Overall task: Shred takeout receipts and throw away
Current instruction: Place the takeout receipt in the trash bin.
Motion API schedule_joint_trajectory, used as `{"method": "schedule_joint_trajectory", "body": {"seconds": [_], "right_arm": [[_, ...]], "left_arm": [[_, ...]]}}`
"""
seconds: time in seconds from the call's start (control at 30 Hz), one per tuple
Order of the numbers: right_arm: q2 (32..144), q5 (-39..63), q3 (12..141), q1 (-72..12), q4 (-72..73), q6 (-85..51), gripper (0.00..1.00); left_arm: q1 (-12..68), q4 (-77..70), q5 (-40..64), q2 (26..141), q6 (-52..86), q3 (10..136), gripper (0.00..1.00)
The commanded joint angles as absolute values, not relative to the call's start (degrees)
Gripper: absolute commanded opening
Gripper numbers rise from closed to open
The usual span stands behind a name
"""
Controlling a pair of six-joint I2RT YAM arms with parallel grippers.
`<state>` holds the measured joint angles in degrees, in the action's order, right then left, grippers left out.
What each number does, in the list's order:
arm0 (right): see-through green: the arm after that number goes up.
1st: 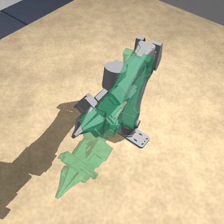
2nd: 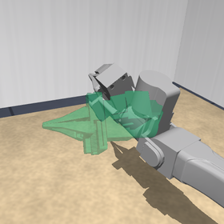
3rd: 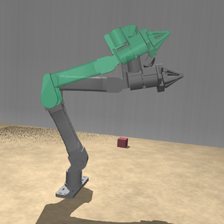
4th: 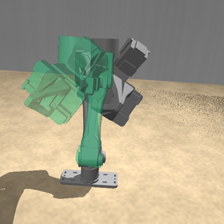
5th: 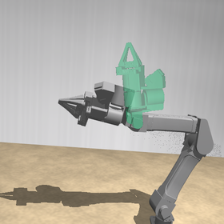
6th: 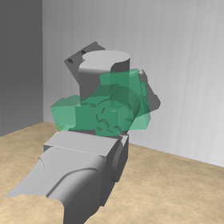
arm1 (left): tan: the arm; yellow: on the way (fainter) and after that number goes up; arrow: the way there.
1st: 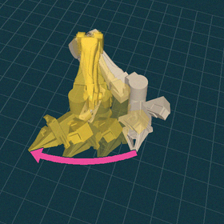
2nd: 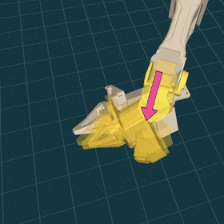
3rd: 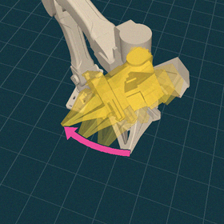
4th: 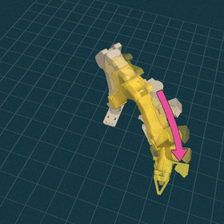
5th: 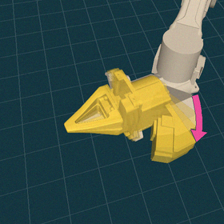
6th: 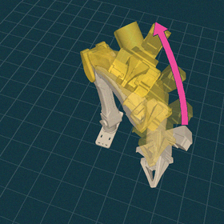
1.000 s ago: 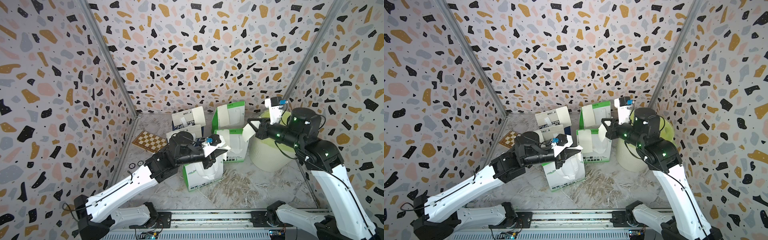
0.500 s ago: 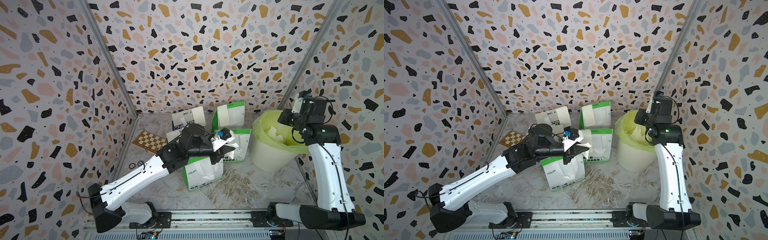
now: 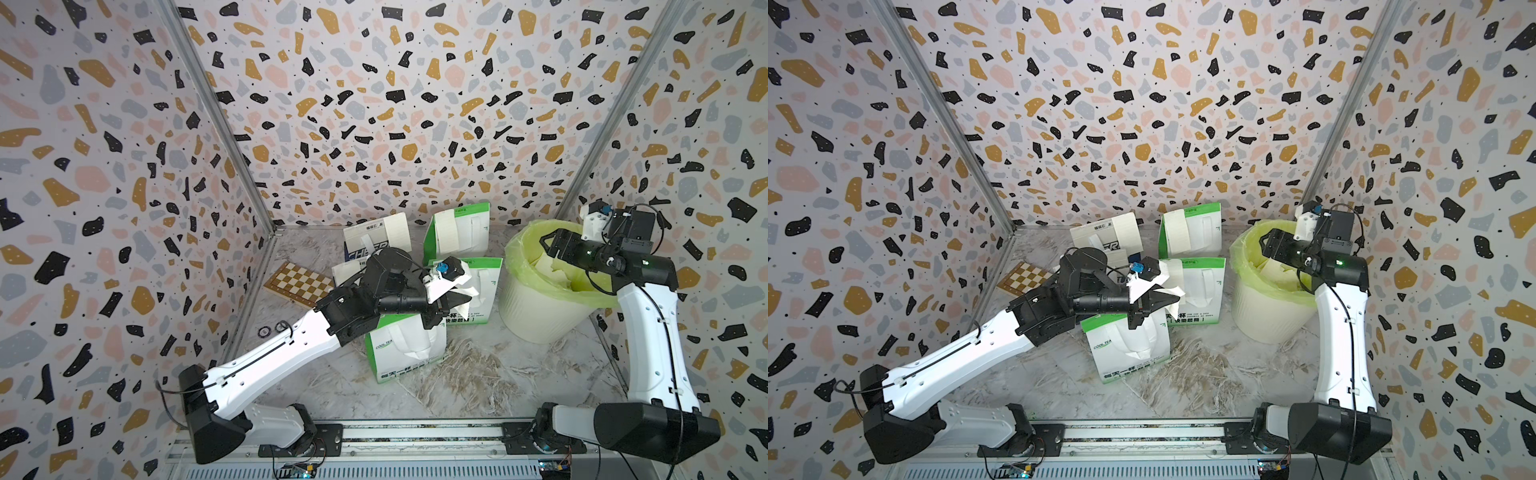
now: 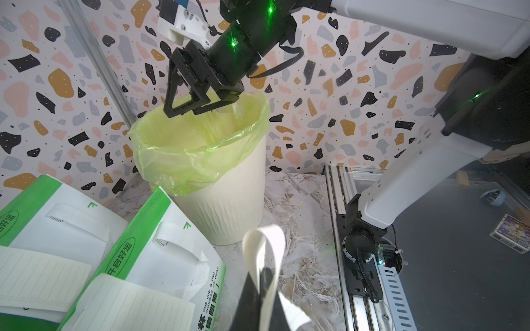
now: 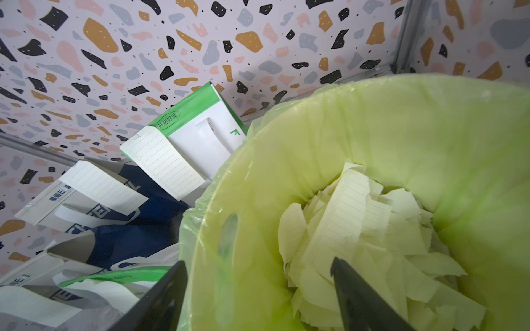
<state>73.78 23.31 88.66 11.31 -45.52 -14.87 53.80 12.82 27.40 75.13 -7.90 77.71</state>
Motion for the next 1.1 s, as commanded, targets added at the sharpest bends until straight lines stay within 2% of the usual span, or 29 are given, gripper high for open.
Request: {"method": "schedule_joint_trajectory", "body": {"seconds": [0.0,0.07,0.23,0.37,0.6,0.77,0.93,1.07], "right_arm": [[72.4,27.9,91.4,11.5,-47.0,-14.3,0.82],[70.6,31.5,91.3,10.9,-45.2,-14.7,0.86],[63.8,45.0,88.5,3.4,-36.2,-14.2,0.81],[60.3,56.1,85.9,0.7,-31.1,-17.3,0.77],[56.6,63.3,82.2,-4.8,-30.5,-16.8,0.73],[56.3,63.3,81.1,-8.5,-33.8,-14.2,0.73],[56.5,58.0,79.8,-15.5,-35.9,-12.3,0.73],[57.3,52.8,79.5,-21.9,-37.0,-11.6,0.65]], "left_arm": [[54.0,10.8,27.6,75.0,-6.7,77.1,0.00],[54.0,10.8,27.5,75.1,-6.2,77.2,0.00],[54.0,8.9,27.7,75.0,-6.1,76.9,0.00],[54.0,9.2,27.2,74.7,-6.2,76.5,0.00],[54.0,8.9,26.8,74.1,-5.3,76.0,0.00],[54.0,8.8,26.4,73.8,-4.8,75.8,0.00],[54.0,8.9,26.3,73.8,-4.5,75.8,0.00],[54.0,9.1,26.2,73.8,-4.4,75.8,0.00]]}}
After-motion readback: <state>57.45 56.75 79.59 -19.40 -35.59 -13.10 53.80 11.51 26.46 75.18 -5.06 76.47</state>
